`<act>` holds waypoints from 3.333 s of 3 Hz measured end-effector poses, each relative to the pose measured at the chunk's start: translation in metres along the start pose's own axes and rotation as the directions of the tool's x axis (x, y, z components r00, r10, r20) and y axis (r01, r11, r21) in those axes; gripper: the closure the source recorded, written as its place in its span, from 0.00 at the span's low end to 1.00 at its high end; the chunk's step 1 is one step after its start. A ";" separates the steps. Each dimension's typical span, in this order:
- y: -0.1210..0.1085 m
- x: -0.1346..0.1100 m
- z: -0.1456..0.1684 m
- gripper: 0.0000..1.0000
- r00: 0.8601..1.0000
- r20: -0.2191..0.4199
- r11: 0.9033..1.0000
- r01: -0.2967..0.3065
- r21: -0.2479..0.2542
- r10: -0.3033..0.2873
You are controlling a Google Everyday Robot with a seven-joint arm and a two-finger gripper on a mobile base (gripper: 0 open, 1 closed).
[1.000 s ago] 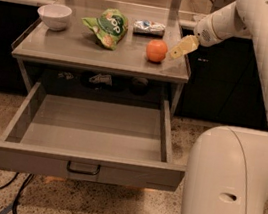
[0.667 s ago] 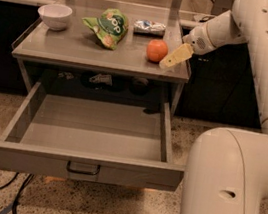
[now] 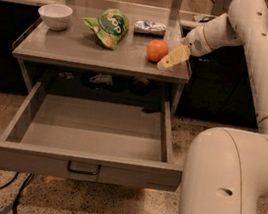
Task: Place orange into top drawer
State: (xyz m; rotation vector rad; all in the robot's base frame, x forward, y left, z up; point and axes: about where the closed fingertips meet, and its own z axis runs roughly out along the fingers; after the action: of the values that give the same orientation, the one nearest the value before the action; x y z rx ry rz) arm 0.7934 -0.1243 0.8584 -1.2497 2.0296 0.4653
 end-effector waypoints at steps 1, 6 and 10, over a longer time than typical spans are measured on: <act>-0.023 -0.007 0.020 0.00 0.993 0.105 0.997 -0.062 0.039 0.058; -0.024 -0.023 0.057 0.65 0.969 0.229 0.995 -0.096 -0.017 0.097; 0.074 -0.048 -0.130 1.00 0.963 0.258 0.991 -0.105 0.089 0.078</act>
Offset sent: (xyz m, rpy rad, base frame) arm 0.0774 0.0613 -0.0222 0.4051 -0.0550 -0.0237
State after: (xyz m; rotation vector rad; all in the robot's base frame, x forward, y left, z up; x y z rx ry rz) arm 0.6939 -0.1399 0.9786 -0.9837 1.8729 0.5302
